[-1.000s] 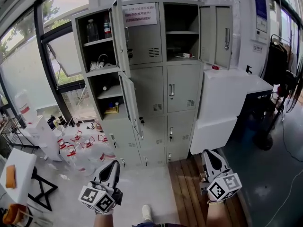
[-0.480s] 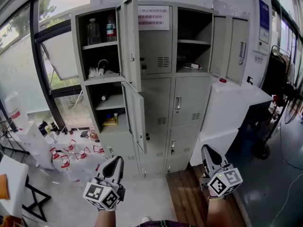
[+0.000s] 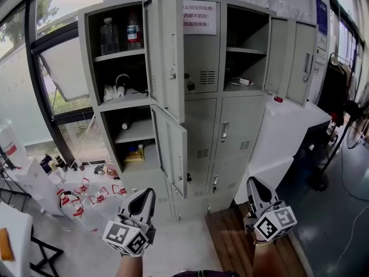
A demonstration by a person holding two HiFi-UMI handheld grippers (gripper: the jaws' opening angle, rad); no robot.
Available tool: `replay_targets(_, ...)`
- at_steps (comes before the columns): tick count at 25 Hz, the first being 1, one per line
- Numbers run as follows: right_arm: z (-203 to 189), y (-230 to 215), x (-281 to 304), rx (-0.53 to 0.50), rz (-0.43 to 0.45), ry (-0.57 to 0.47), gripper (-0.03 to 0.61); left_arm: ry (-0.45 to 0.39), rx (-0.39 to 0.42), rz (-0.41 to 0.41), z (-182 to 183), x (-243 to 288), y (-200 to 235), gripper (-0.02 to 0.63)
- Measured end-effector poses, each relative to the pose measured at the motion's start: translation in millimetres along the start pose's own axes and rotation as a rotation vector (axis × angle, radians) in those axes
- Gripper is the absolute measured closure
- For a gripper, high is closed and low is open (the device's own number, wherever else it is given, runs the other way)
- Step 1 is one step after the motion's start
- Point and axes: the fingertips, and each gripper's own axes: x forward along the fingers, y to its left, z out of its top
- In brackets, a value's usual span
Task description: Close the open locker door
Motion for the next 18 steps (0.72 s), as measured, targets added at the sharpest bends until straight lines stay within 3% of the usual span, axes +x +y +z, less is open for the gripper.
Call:
replay_targets(12, -17, -12, 43, 0.018, 0.095, 0.062, 0.572, -0.018, -0.009, -0.026, -3, 42, 3, 0.593)
replay_targets(16, -21, -13, 52, 0.020, 0.134, 0.079, 0.572, -0.014, 0.023, -0.079, -5, 58, -14, 0.414)
replay_targets(18, -21, -14, 55, 0.021, 0.146, 0.082, 0.572, -0.012, 0.027, -0.071, -10, 66, -16, 0.368)
